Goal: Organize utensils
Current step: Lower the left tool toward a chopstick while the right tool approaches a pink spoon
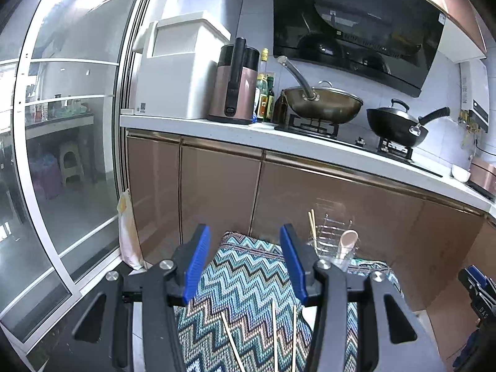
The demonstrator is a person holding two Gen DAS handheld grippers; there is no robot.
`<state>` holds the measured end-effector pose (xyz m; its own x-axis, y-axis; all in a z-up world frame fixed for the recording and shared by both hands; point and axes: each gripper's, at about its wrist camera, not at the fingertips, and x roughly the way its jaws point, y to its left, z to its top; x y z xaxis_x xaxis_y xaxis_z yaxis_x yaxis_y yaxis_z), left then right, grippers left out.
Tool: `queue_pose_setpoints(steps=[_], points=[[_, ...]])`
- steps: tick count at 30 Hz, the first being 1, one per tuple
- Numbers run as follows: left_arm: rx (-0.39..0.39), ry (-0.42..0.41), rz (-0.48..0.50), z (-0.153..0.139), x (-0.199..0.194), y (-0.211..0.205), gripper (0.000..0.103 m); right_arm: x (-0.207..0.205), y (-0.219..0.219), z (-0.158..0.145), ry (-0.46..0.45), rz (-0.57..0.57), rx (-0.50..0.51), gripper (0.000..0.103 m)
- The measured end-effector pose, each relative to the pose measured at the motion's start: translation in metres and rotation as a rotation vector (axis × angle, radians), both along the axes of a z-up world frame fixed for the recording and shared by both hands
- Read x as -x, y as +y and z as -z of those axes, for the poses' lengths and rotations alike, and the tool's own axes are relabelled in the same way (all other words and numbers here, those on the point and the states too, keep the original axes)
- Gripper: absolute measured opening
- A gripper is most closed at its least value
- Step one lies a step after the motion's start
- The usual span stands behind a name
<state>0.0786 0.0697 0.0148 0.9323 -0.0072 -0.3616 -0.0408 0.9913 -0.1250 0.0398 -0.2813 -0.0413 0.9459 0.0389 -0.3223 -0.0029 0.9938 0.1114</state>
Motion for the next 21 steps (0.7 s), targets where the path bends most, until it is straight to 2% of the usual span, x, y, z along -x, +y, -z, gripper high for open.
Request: queue_pose_setpoints(steps=[9,12,21], points=[[0.033,0.109,0.1,0.022,-0.008,-0.01,0.045,0.012,-0.019,0.015,0.04,-0.029,-0.001,0.056],[0.016,0.166,0.137,0.037,-0.02,-0.022,0.045,0.007,-0.028,0.024,0.064,-0.042,-0.004,0.055],[-0.009,0.359,0.21,0.097,-0.064,-0.054,0.045,-0.033,-0.073,0.081,0.221,-0.083,-0.101,0.049]])
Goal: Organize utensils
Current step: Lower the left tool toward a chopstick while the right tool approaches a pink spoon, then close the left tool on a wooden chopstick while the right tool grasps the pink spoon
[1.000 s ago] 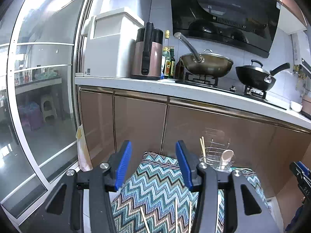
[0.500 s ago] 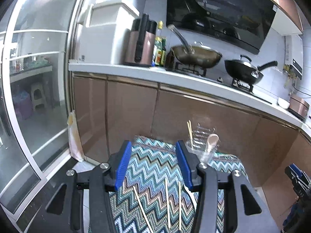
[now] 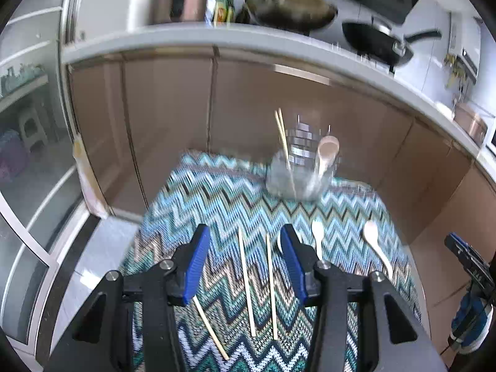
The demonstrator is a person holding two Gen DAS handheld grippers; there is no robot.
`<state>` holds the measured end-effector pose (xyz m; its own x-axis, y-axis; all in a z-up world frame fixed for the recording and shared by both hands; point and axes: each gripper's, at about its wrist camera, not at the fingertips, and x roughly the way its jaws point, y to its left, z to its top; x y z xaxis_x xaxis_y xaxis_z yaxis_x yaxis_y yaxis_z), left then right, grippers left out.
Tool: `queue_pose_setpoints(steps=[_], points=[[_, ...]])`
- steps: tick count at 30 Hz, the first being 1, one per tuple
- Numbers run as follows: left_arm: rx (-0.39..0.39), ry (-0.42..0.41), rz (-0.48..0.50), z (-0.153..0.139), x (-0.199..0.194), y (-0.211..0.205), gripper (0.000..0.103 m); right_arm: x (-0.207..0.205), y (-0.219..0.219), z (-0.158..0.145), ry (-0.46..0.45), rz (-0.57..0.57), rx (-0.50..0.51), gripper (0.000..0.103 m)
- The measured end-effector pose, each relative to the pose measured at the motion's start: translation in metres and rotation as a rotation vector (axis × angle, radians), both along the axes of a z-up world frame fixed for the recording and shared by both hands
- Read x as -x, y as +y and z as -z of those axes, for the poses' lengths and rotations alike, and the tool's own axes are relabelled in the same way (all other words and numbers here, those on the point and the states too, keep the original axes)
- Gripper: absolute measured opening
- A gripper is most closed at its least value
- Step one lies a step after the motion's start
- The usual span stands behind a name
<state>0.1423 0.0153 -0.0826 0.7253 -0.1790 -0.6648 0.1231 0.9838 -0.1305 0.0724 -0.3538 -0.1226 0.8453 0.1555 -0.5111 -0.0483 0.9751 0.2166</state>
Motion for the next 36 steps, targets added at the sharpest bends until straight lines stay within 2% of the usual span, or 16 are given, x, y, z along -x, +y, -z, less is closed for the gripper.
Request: queue_pose_setpoints(steps=[6,11,16,19,28,33,36], points=[[-0.042,0.181,0.067,0.053,-0.041,-0.028,0.044,-0.036,-0.017,0.045,0.108,-0.031,-0.01,0.047],[-0.074,0.343,0.142,0.096,-0.07,-0.047,0.037,-0.069,-0.022,0.074,0.184,-0.09,-0.012,0.041],[-0.072,0.471,0.171,0.13,-0.098,-0.057,0.034,-0.1,-0.023,0.096,0.254,-0.16,-0.027,0.039],[-0.076,0.523,0.177,0.143,-0.114,-0.063,0.033,-0.12,-0.026,0.11,0.298,-0.2,-0.048,0.039],[-0.086,0.637,0.211,0.174,-0.146,-0.075,0.019,-0.167,-0.04,0.126,0.348,-0.268,-0.128,0.036],[-0.107,0.678,0.237,0.177,-0.158,-0.083,0.018,-0.194,-0.041,0.132,0.395,-0.322,-0.152,0.033],[-0.12,0.697,0.246,0.18,-0.163,-0.087,0.016,-0.206,-0.04,0.138,0.432,-0.356,-0.154,0.027]])
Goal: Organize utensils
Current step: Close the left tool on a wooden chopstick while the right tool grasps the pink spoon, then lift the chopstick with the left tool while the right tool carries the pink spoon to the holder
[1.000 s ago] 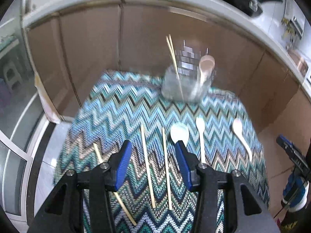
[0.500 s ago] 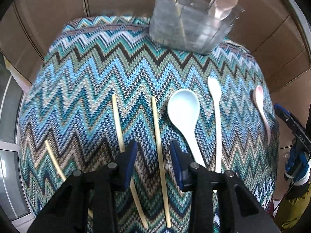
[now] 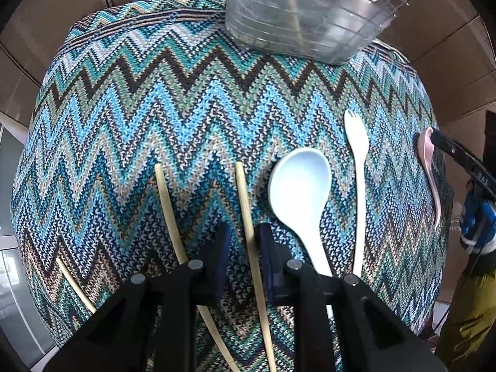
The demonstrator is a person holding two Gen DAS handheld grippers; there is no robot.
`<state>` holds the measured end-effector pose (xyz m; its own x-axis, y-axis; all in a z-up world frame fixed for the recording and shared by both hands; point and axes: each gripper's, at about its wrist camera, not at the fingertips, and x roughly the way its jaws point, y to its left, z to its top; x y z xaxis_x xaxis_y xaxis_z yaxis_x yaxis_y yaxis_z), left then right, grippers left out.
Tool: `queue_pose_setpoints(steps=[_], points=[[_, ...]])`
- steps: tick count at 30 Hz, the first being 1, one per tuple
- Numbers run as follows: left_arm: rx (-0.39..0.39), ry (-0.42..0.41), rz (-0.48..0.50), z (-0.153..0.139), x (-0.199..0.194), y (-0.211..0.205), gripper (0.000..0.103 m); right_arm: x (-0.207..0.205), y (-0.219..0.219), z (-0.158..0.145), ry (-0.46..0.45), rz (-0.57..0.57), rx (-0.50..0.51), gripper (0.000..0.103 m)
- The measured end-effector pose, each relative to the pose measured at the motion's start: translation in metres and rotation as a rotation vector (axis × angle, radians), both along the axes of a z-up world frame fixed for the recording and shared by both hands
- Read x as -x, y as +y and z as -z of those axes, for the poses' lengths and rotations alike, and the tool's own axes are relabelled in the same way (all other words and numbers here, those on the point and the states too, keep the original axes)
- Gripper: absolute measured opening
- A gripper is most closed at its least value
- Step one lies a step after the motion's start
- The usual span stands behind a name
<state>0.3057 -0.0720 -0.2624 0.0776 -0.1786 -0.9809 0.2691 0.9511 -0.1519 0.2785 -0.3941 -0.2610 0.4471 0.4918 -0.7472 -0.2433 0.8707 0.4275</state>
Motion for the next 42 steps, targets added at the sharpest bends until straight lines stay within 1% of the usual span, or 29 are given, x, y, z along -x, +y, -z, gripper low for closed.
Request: queue_pose_setpoints(steps=[4,6,8,11,15,17,20,22,25,32,37,42], points=[[-0.018,-0.01,0.013,0.001,-0.002,-0.006,0.011,-0.012,0.009,0.011,0.051,-0.077,0.015,0.017],[-0.017,-0.019,0.004,0.001,-0.003,-0.008,0.009,-0.012,0.015,0.012,0.055,-0.104,0.031,0.013],[-0.009,-0.026,-0.006,0.0,-0.002,-0.006,0.007,-0.011,0.021,0.009,0.041,-0.121,0.055,0.007],[0.004,-0.054,-0.024,-0.004,0.006,0.004,0.006,-0.004,0.029,0.002,0.007,-0.132,0.099,0.007],[0.004,-0.123,-0.044,-0.013,0.022,0.01,0.005,0.013,0.037,-0.006,-0.045,-0.109,0.171,0.006],[0.009,-0.142,-0.058,-0.018,0.028,0.014,0.005,0.026,0.047,-0.013,-0.085,-0.092,0.238,0.006],[0.034,-0.17,-0.094,-0.027,0.038,0.023,0.005,0.047,0.06,-0.028,-0.151,-0.057,0.313,0.007],[0.061,-0.181,-0.116,-0.034,0.043,0.031,0.005,0.057,0.063,-0.039,-0.191,-0.038,0.339,0.007],[0.08,-0.213,-0.134,-0.046,0.054,0.043,0.005,0.073,0.072,-0.056,-0.24,-0.014,0.38,0.007],[0.147,-0.3,-0.167,-0.084,0.079,0.066,0.005,0.105,0.089,-0.091,-0.34,0.024,0.431,0.007],[0.197,-0.358,-0.173,-0.109,0.093,0.069,0.005,0.12,0.103,-0.11,-0.395,0.038,0.42,0.007],[0.236,-0.435,-0.171,-0.137,0.094,0.063,0.005,0.125,0.116,-0.132,-0.455,0.068,0.395,0.007]])
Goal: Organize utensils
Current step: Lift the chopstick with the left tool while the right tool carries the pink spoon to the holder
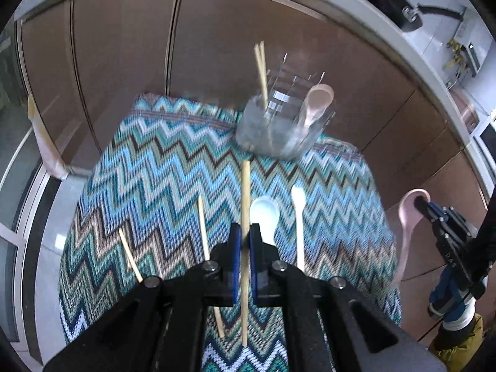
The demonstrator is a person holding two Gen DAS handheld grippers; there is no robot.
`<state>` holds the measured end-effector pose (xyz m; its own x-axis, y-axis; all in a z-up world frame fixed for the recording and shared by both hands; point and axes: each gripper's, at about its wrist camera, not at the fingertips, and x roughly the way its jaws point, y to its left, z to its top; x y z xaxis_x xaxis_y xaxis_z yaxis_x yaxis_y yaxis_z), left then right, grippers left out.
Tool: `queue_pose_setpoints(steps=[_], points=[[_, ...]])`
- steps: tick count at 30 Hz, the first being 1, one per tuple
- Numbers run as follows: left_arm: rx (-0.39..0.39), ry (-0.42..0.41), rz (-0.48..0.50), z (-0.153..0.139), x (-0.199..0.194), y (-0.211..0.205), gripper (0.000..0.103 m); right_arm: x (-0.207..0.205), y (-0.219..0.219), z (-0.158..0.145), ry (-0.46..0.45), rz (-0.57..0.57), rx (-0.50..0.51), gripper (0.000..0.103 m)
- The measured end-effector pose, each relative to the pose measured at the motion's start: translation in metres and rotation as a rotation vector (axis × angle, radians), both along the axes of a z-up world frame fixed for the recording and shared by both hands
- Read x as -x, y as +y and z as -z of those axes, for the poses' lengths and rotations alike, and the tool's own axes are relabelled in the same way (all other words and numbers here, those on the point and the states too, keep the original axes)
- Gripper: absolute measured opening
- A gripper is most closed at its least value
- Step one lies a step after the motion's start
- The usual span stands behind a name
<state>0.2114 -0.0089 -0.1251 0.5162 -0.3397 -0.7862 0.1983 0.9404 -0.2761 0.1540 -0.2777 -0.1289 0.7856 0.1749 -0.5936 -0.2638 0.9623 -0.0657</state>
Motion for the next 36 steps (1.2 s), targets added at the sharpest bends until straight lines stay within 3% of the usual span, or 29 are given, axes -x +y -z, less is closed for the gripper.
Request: queue_pose_setpoints(steps=[7,11,17,20,28,36], points=[[0.088,-0.114,-0.009,-0.046,-0.021,0.002,0.005,-0.026,0.009,-0.03,-0.102,0.029,-0.073,0.007],[0.137,-0.228,-0.024,-0.077,-0.042,-0.004,0.005,-0.048,0.011,-0.051,-0.187,0.064,-0.125,0.007],[0.223,-0.376,-0.06,-0.114,-0.083,-0.017,0.005,-0.089,0.023,-0.089,-0.375,0.107,-0.187,0.007],[0.229,-0.442,-0.091,-0.124,-0.103,-0.025,0.005,-0.111,0.033,-0.095,-0.461,0.147,-0.189,0.007],[0.176,-0.555,-0.145,-0.11,-0.157,-0.051,0.005,-0.165,0.065,-0.064,-0.536,0.183,-0.119,0.007],[0.132,-0.558,-0.169,-0.062,-0.196,-0.072,0.005,-0.19,0.078,-0.025,-0.559,0.196,-0.044,0.007]])
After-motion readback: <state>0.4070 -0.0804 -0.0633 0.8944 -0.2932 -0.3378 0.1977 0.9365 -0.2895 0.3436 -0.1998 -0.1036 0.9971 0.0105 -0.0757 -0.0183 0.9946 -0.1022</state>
